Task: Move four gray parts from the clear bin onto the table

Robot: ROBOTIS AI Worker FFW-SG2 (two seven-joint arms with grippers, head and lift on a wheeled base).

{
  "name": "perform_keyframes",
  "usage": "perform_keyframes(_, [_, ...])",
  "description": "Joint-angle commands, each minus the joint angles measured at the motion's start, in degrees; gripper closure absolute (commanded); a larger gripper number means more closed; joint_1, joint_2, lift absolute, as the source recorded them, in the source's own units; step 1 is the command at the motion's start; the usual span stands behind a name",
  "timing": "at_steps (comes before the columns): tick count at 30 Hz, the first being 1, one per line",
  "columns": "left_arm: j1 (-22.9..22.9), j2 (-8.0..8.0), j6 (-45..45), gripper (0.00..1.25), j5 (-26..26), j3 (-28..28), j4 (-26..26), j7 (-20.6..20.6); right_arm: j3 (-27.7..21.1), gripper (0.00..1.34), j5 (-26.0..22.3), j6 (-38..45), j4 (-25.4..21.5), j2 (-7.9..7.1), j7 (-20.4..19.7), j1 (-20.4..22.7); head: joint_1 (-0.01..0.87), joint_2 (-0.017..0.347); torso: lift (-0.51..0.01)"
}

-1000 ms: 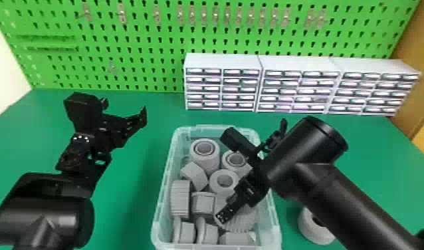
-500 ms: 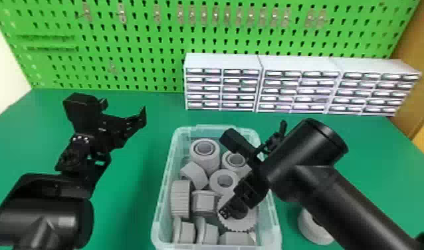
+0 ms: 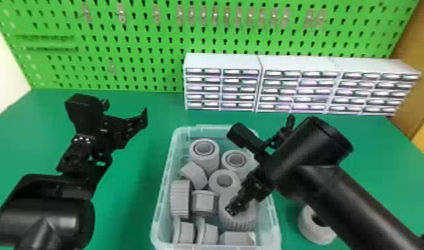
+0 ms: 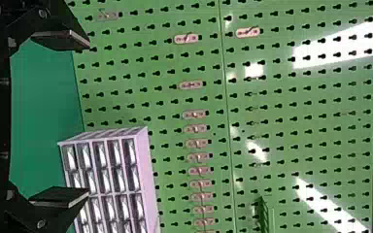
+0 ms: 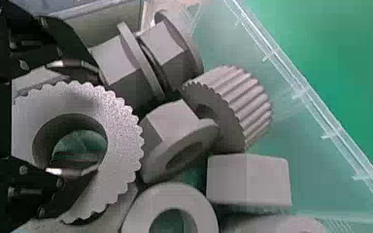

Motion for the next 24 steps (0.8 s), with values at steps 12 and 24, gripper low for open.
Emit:
perform_keyframes(12, [0.53, 0.05, -0.03, 0.21, 0.03, 0.58, -0.18, 0.0, -0.28, 0.42, 1.19, 1.33, -5.21, -0.73, 0.09, -2.1, 0.678, 0.034, -0.05])
perform_keyframes(24, [0.97, -0.04, 0.06, 0.21, -0.06, 0.93, -0.79, 0.0, -3.27, 0.42, 34.33, 5.9, -9.08, -2.4, 2.3, 1.86, 0.678, 0.034, -0.05])
